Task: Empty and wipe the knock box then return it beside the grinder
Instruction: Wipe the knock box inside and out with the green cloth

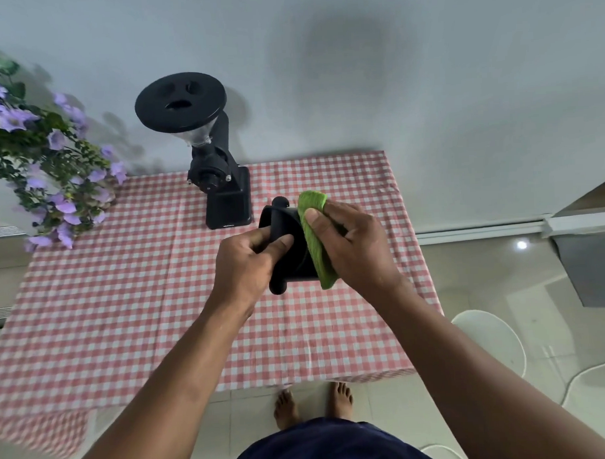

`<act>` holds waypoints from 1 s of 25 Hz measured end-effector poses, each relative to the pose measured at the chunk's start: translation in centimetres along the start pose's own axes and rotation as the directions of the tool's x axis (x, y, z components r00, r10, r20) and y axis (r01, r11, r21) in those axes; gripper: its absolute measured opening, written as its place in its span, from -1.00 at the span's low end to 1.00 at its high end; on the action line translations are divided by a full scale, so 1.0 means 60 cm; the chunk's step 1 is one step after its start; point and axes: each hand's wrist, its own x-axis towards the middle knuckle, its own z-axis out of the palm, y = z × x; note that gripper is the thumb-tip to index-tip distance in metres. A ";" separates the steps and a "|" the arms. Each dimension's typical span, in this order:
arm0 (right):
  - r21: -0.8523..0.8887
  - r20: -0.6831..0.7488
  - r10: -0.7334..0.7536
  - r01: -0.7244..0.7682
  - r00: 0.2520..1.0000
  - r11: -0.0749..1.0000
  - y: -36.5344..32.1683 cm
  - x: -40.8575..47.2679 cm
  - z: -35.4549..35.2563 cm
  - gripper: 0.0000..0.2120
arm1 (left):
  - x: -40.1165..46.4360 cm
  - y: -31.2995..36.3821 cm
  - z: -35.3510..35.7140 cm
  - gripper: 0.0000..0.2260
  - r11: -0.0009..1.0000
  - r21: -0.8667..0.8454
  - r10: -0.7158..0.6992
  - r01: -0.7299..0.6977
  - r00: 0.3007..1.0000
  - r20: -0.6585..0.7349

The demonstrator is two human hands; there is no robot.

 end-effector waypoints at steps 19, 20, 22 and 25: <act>0.016 0.021 -0.031 0.031 0.999 0.999 -0.005 -0.028 -0.008 -0.73 | 0.004 0.013 -0.018 -0.78 0.984 0.083 0.152 -0.155 0.987 0.050; -0.096 0.000 -0.122 0.122 0.992 0.988 -0.004 -0.050 0.002 -0.81 | 0.007 0.013 -0.019 -0.79 0.982 0.086 0.164 -0.166 0.986 0.035; -0.222 0.018 -0.287 0.284 0.958 0.933 0.000 -0.083 0.020 -0.75 | 0.009 0.010 -0.023 -0.80 0.981 0.085 0.173 -0.175 0.984 0.033; -0.161 -0.024 -0.272 0.265 0.962 0.951 0.005 -0.078 0.018 -0.70 | 0.006 0.009 -0.027 -0.78 0.978 0.075 0.188 -0.193 0.980 0.068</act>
